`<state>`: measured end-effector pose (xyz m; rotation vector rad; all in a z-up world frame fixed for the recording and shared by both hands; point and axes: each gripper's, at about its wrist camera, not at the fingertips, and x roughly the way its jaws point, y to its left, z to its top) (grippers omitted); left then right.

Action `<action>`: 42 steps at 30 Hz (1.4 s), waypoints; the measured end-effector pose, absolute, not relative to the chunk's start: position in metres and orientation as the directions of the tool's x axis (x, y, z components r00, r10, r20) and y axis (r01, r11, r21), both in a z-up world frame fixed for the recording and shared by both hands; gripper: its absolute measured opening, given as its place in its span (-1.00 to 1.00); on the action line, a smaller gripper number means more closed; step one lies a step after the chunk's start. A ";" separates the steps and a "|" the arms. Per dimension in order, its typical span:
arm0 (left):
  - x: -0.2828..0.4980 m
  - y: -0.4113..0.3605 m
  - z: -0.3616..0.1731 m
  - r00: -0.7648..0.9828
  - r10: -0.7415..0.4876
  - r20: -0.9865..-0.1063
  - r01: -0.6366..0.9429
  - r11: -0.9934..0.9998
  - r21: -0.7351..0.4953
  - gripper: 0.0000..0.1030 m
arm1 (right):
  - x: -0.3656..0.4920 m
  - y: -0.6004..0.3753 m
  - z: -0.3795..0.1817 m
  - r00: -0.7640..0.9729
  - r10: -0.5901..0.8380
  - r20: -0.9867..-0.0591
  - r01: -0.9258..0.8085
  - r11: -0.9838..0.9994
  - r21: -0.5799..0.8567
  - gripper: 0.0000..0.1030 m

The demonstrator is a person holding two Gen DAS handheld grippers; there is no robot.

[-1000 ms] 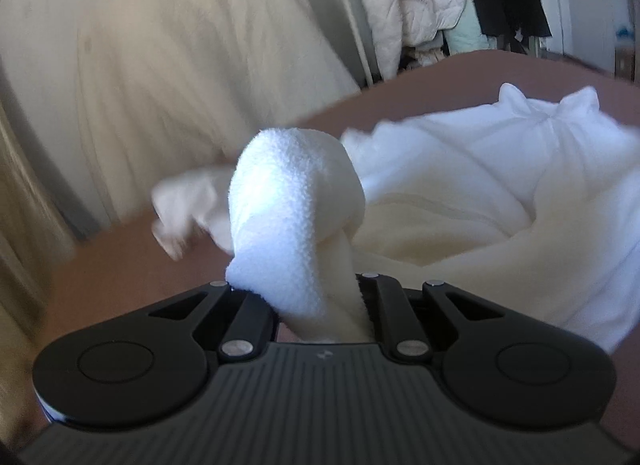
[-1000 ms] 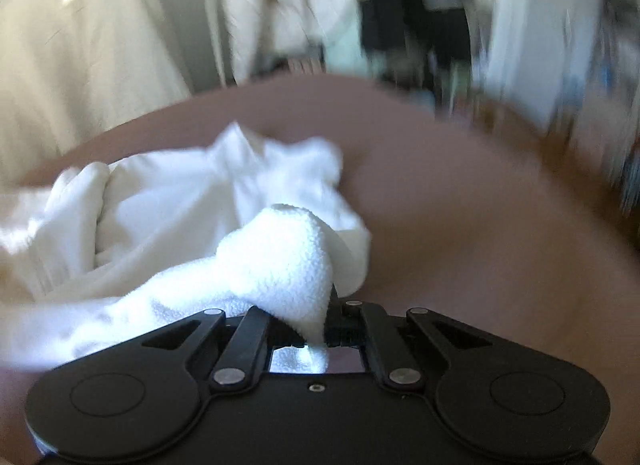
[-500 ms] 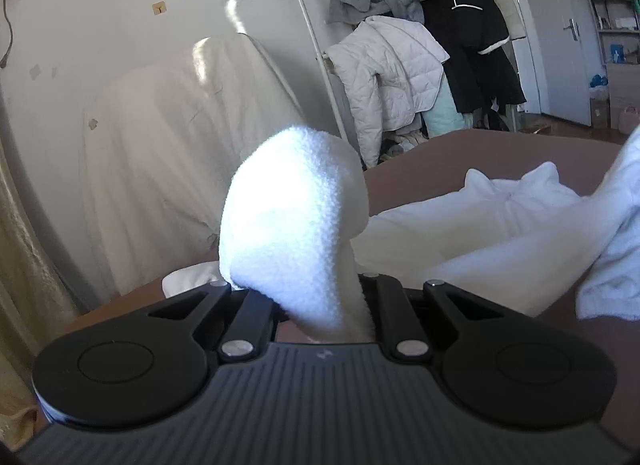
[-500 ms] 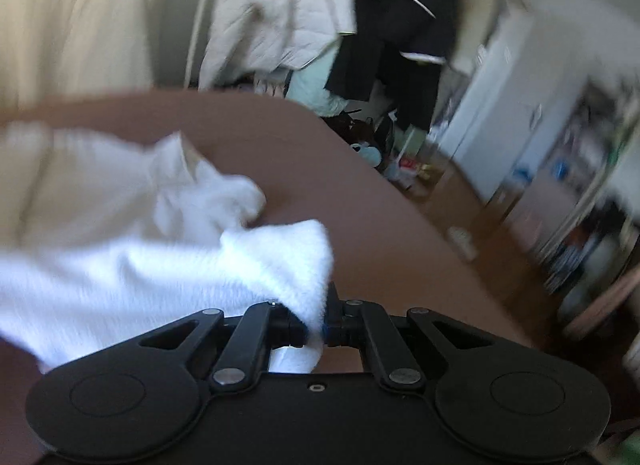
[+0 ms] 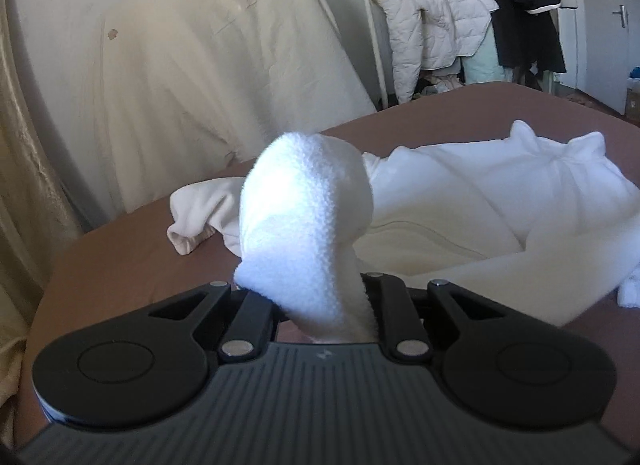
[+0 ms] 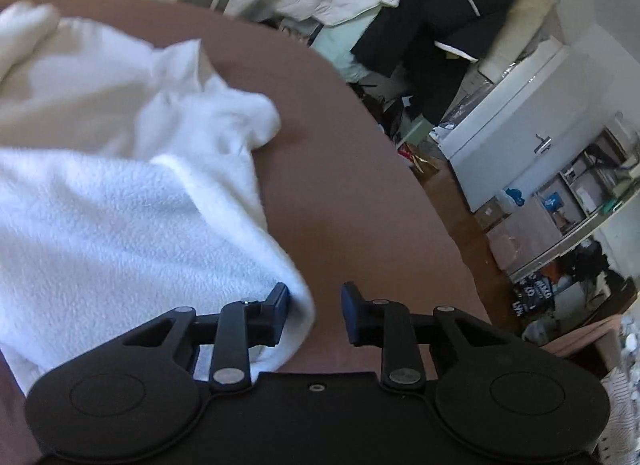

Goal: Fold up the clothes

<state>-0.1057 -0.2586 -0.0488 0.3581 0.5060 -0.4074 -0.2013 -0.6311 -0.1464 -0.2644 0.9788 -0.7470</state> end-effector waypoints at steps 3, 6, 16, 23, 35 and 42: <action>-0.110 -0.261 -0.046 0.827 -0.281 -0.487 0.449 0.851 0.272 -0.73 | -0.202 -0.631 -0.131 0.370 -0.681 -0.632 0.494 0.720 -0.487 -0.42; -0.116 -0.260 -0.036 0.846 -0.305 -0.438 0.447 0.853 0.269 -0.73 | -0.209 -0.645 -0.105 0.400 -0.698 -0.594 0.589 0.692 -0.417 -0.44; -0.128 -0.274 -0.049 0.846 -0.279 -0.454 0.476 0.779 0.408 -0.72 | -0.202 -0.616 -0.126 0.412 -0.728 -0.548 0.323 0.679 -0.659 -0.33; -0.110 -0.262 -0.047 0.807 -0.269 -0.525 0.470 0.832 0.295 -0.65 | -0.217 -0.615 -0.083 0.462 -0.582 -0.669 0.439 0.806 -0.398 -0.18; -0.103 -0.261 -0.063 0.784 -0.246 -0.570 0.470 0.835 0.287 -0.63 | -0.293 -0.668 -0.079 0.476 -0.222 -0.851 0.600 0.789 0.130 -0.11; -0.113 -0.276 -0.057 0.802 -0.267 -0.534 0.490 0.807 0.331 -0.80 | -0.315 -0.690 -0.103 0.531 -0.183 -0.828 0.622 0.748 0.234 0.10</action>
